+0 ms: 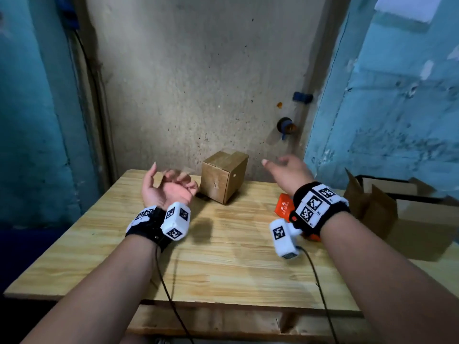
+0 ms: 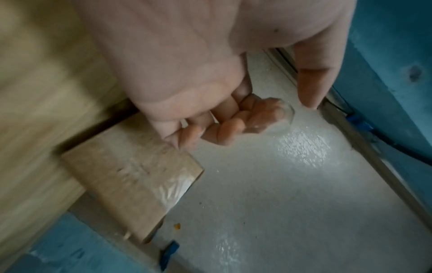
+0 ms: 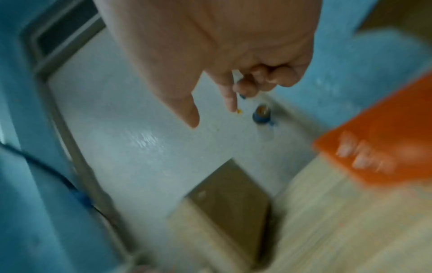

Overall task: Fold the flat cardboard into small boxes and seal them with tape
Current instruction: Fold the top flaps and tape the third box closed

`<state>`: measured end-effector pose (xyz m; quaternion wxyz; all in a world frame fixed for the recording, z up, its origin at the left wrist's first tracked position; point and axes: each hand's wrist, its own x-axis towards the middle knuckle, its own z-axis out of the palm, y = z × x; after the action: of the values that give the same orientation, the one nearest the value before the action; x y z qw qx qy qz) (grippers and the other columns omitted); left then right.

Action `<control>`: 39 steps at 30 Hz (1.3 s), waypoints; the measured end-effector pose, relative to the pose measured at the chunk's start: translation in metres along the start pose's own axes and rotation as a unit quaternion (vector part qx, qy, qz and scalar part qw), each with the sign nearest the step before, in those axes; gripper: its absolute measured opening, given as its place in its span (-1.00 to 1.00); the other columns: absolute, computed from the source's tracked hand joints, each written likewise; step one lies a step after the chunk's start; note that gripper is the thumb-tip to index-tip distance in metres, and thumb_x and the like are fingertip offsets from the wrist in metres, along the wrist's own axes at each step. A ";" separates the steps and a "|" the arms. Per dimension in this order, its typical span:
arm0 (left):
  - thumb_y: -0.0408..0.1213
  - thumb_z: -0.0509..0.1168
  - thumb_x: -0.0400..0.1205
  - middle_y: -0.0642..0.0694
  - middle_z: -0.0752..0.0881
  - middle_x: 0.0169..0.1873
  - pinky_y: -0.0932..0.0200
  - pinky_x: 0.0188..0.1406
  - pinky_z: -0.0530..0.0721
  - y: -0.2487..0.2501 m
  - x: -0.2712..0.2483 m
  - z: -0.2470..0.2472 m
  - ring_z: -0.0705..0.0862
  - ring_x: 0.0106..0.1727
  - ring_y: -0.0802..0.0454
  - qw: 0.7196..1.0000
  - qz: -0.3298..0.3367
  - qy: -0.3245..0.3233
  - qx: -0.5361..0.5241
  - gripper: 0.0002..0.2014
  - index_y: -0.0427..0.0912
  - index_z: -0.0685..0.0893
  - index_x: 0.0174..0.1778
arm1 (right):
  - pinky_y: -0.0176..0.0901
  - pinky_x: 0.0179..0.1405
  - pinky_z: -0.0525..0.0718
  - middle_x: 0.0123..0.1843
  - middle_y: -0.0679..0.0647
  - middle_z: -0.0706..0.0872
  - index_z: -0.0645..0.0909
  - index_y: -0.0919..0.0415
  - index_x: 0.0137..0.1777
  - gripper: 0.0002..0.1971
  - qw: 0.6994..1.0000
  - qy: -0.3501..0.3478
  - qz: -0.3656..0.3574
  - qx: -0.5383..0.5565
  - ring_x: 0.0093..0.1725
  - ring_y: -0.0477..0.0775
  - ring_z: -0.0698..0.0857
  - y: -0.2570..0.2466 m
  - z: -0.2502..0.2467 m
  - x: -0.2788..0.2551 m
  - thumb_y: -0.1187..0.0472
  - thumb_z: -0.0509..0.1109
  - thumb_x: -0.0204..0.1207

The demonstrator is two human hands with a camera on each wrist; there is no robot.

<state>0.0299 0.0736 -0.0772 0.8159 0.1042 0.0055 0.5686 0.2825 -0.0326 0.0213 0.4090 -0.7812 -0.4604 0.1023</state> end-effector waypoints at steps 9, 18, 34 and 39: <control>0.11 0.54 0.45 0.16 0.58 -0.32 -0.79 0.37 0.18 0.019 0.048 -0.008 0.65 -0.25 0.04 1.000 0.023 0.010 -0.014 -0.69 0.04 0.59 -0.34 | 0.18 0.32 0.73 0.17 0.07 0.71 0.78 -0.07 0.17 -0.89 0.858 -0.053 0.082 0.505 0.21 0.09 0.69 0.031 0.103 -0.001 0.08 0.47 0.71; 0.16 0.43 0.56 0.16 0.48 -0.37 -0.92 0.26 0.22 0.017 0.056 -0.016 0.58 -0.21 0.10 0.998 -0.020 -0.049 0.025 -0.66 0.07 0.51 -0.34 | 0.18 0.52 0.63 0.38 0.13 0.82 0.68 0.03 0.46 -0.63 0.804 -0.113 0.098 0.576 0.42 0.14 0.75 0.051 0.124 0.016 0.04 0.46 0.67; 0.28 0.31 0.60 0.14 0.44 -0.49 -0.97 0.26 0.11 0.003 0.012 -0.003 0.44 -0.27 0.15 0.986 -0.128 -0.069 0.086 -0.56 0.08 0.42 -0.42 | 0.27 0.61 0.48 0.42 -0.14 0.77 0.69 -0.23 0.47 -0.01 0.896 -0.136 0.089 0.414 0.47 0.04 0.67 0.049 0.095 -0.011 -0.76 0.42 0.09; 0.32 0.30 0.61 0.16 0.43 -0.45 -0.87 0.35 0.20 0.007 0.003 0.006 0.42 -0.24 0.15 0.981 -0.142 -0.075 0.107 -0.56 0.08 0.41 -0.38 | 0.22 0.58 0.52 0.38 -0.20 0.77 0.75 -0.24 0.31 -0.30 0.899 -0.095 0.071 0.422 0.41 -0.01 0.68 0.049 0.084 -0.018 -0.62 0.42 0.29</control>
<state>0.0253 0.0775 -0.0698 0.8706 0.2310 0.0197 0.4339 0.2582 -0.0132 -0.0726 0.6464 -0.5524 -0.3538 0.3897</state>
